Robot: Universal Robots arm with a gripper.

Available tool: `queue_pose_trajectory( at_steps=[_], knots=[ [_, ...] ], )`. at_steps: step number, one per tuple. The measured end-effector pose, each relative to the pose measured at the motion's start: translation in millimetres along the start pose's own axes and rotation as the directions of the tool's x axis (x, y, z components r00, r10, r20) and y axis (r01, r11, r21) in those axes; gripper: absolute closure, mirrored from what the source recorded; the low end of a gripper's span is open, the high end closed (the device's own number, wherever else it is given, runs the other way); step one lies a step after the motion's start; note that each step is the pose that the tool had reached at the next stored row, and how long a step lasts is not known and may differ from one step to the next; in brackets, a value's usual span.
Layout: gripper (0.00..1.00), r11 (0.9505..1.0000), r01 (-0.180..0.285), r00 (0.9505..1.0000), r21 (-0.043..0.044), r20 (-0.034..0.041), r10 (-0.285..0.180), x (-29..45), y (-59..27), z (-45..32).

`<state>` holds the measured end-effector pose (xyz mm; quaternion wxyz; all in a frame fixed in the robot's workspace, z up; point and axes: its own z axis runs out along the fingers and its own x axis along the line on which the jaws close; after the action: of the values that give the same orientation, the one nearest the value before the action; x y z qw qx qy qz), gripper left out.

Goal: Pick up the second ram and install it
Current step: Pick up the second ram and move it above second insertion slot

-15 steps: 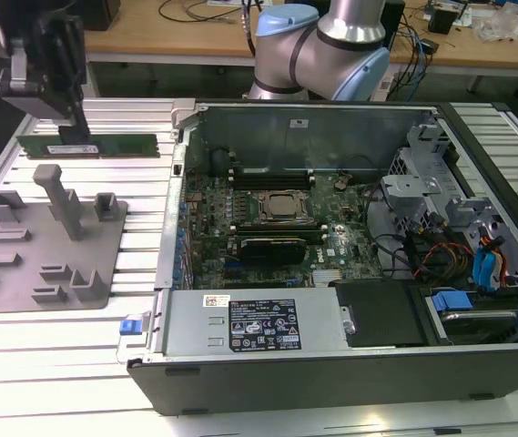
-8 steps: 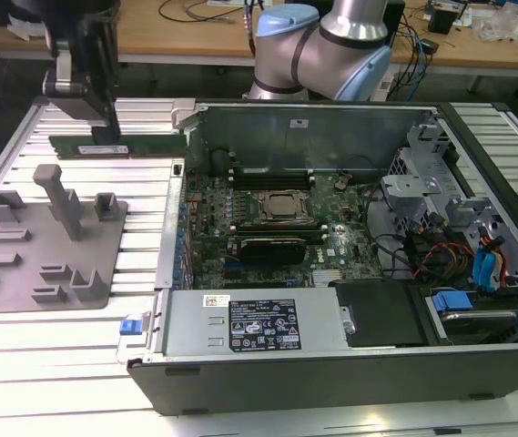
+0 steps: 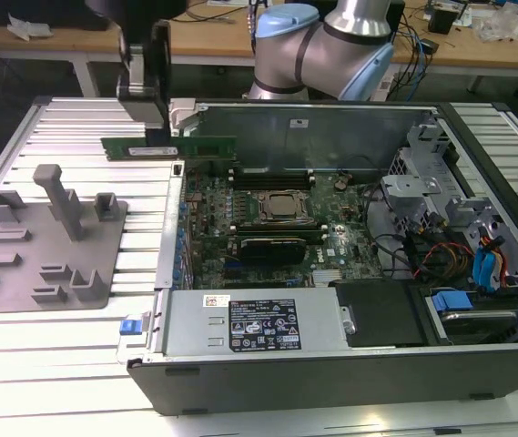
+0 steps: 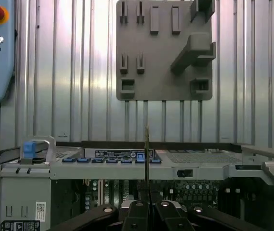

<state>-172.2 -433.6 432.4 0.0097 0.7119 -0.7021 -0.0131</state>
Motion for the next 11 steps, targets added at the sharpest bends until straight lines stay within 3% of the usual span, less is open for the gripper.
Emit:
queue_pose_trajectory(
  at_steps=[2, 3, 4, 6, 9, 11],
  knots=[
    [0.91, 1.0000, 0.000, 1.0000, -0.0002, -0.0001, 0.000, -0.1, -6.7, 0.3],
    [0.91, 1.0000, 0.000, 1.0000, -0.0005, -0.0003, 0.000, -0.2, -13.9, 0.7],
    [0.91, 1.0000, 0.000, 1.0000, -0.0017, -0.0003, 0.000, -0.2, -29.3, 2.0],
    [0.91, 1.0000, 0.000, 1.0000, -0.0026, -0.0004, 0.000, 0.1, -46.0, 3.5],
    [0.91, 1.0000, 0.000, 1.0000, -0.0030, 0.0004, 0.000, 0.2, -59.0, 5.5],
    [0.91, 1.0000, 0.000, 1.0000, -0.0038, 0.0086, 0.000, 0.2, -68.7, 7.8]
  ],
)
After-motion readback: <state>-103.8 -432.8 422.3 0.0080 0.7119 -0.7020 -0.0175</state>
